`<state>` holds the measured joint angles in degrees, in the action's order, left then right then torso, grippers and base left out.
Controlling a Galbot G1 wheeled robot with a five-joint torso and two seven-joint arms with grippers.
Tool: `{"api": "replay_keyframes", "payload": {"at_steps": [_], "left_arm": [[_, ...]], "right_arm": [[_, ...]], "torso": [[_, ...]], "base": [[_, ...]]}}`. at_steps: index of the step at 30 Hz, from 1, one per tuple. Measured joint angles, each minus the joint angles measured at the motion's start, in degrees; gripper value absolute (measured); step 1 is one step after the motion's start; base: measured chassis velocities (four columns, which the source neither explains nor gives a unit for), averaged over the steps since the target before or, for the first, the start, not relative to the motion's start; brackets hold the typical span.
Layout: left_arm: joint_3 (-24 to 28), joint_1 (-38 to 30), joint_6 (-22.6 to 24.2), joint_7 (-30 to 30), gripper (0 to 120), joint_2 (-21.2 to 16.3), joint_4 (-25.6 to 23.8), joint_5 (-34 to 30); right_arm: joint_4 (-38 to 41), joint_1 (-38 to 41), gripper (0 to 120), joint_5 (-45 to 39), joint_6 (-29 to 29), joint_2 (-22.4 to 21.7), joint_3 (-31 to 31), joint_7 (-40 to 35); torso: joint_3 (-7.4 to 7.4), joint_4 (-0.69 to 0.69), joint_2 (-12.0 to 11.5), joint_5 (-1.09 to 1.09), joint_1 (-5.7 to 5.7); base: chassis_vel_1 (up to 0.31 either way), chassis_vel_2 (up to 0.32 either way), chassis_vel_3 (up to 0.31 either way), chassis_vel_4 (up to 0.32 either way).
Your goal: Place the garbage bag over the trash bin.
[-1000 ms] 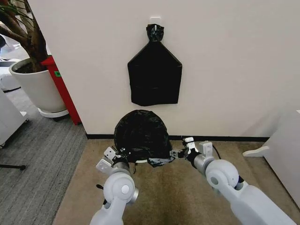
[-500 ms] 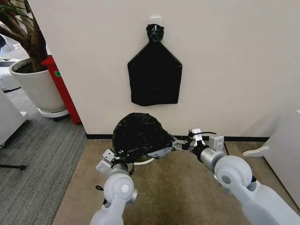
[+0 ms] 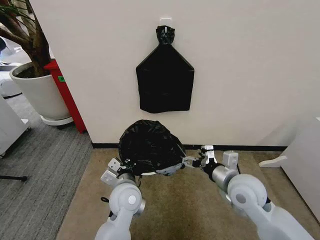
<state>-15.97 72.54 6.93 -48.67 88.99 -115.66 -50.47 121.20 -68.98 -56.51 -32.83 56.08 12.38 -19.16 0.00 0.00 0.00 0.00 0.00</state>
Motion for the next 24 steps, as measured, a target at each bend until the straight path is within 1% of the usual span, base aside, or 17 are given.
{"api": "replay_keyframes", "payload": {"at_steps": [6, 10, 18, 24], "left_arm": [[-0.8, -0.3, 0.0, -0.5, 0, 0.7, -0.9, -1.6], [-1.0, -0.9, 0.1, -1.3, 0, 1.8, -1.5, -3.1], [-0.5, -0.8, 0.1, -1.6, 0, 2.5, -2.0, -3.9], [1.0, -0.3, -0.1, -1.7, 0, 3.2, -2.3, -4.2]], "right_arm": [[-1.7, -3.0, 100, 2.3, 1.1, 0.7, -0.4, 2.4], [-5.4, -6.2, 100, 7.6, 3.8, 1.5, -2.4, 6.4], [-9.9, -5.8, 100, 9.3, 5.6, 2.3, -3.8, 8.2], [-15.8, -2.5, 100, 10.9, 6.9, 3.1, -5.1, 9.9]], "torso": [[0.00, 0.00, 0.0, 0.00, 0.00], [0.00, -0.01, 0.0, 0.01, 0.00], [0.00, 0.00, 0.0, 0.00, 0.00], [0.00, -0.01, 0.0, 0.00, 0.00]], "base": [[0.000, 0.000, 0.000, 0.000], [0.000, 0.000, 0.000, 0.000], [0.000, 0.000, 0.000, 0.000], [0.000, 0.000, 0.000, 0.000]]}}
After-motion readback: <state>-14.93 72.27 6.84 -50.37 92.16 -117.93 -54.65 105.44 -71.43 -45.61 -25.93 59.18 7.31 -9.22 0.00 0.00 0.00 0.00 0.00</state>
